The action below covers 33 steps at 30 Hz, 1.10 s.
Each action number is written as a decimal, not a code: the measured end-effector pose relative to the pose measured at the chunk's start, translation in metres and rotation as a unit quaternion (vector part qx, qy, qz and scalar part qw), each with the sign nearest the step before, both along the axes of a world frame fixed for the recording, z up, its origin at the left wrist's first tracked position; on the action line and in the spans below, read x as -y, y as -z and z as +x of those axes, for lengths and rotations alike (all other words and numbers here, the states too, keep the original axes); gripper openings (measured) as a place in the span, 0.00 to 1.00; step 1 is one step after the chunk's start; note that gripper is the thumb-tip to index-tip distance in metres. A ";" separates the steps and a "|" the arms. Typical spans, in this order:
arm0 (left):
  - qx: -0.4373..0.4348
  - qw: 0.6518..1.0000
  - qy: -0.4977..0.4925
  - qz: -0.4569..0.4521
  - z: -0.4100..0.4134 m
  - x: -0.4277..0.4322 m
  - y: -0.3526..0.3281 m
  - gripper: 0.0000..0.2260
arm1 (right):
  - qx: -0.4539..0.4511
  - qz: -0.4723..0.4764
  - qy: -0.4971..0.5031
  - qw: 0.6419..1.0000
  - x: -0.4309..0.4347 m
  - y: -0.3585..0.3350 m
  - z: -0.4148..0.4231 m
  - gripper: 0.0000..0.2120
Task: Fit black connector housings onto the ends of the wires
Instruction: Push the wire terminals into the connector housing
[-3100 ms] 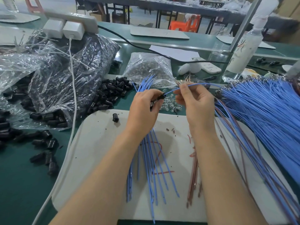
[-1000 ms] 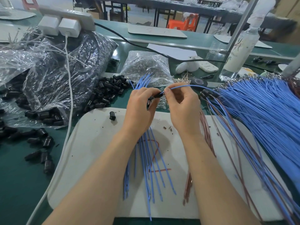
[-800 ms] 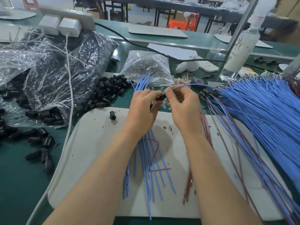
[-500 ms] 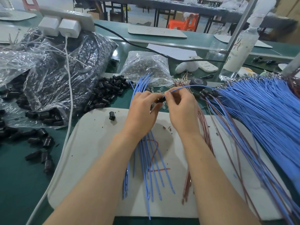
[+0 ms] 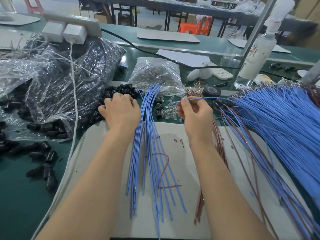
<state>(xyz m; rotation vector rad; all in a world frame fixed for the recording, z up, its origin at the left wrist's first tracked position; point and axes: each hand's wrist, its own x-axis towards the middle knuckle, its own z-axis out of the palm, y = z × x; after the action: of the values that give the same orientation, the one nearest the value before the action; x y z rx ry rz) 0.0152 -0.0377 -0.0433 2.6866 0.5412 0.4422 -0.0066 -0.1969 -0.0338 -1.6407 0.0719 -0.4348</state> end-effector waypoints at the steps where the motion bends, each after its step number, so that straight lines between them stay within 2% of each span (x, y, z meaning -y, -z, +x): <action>1: -0.004 1.000 -0.003 0.011 0.002 0.000 0.002 0.13 | 0.000 -0.003 0.001 1.000 0.000 0.000 0.000 0.10; 8: -0.062 0.997 -0.022 0.047 0.020 0.000 0.002 0.12 | -0.005 -0.014 0.006 1.000 0.001 0.003 0.000 0.09; 16: -0.080 0.996 -0.033 0.024 0.026 0.003 0.003 0.09 | -0.005 -0.017 0.001 1.000 0.002 0.005 0.001 0.08; 21: -0.069 0.998 -0.002 -0.005 0.022 0.004 -0.008 0.16 | -0.007 -0.021 0.005 1.000 0.001 0.004 0.000 0.08; 23: -0.010 1.000 0.027 -0.013 0.017 0.004 -0.012 0.15 | -0.007 -0.022 0.006 1.000 0.002 0.004 0.000 0.08; 25: 0.104 0.986 0.092 -0.094 0.011 0.008 -0.017 0.11 | -0.007 -0.018 0.006 1.000 0.002 0.003 0.000 0.09; 27: 0.176 0.948 0.136 -0.227 0.002 0.017 -0.024 0.10 | -0.007 0.006 0.000 1.000 0.002 0.002 0.001 0.10; 30: 0.159 0.882 0.151 -0.418 -0.011 0.034 -0.024 0.06 | -0.015 0.069 -0.014 0.997 0.002 0.000 0.000 0.09; 32: 0.119 0.843 0.144 -0.505 -0.021 0.044 -0.015 0.01 | -0.021 0.102 -0.021 0.994 0.003 -0.001 0.001 0.08; 33: 0.105 0.820 0.136 -0.546 -0.025 0.047 -0.010 0.02 | -0.023 0.114 -0.026 0.993 0.003 -0.001 0.000 0.08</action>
<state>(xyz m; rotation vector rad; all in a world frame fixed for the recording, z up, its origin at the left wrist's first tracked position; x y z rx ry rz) -0.0095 -0.0845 -0.0338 1.5321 0.2087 0.2193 -0.0061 -0.2004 -0.0328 -1.4237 0.1088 -0.3365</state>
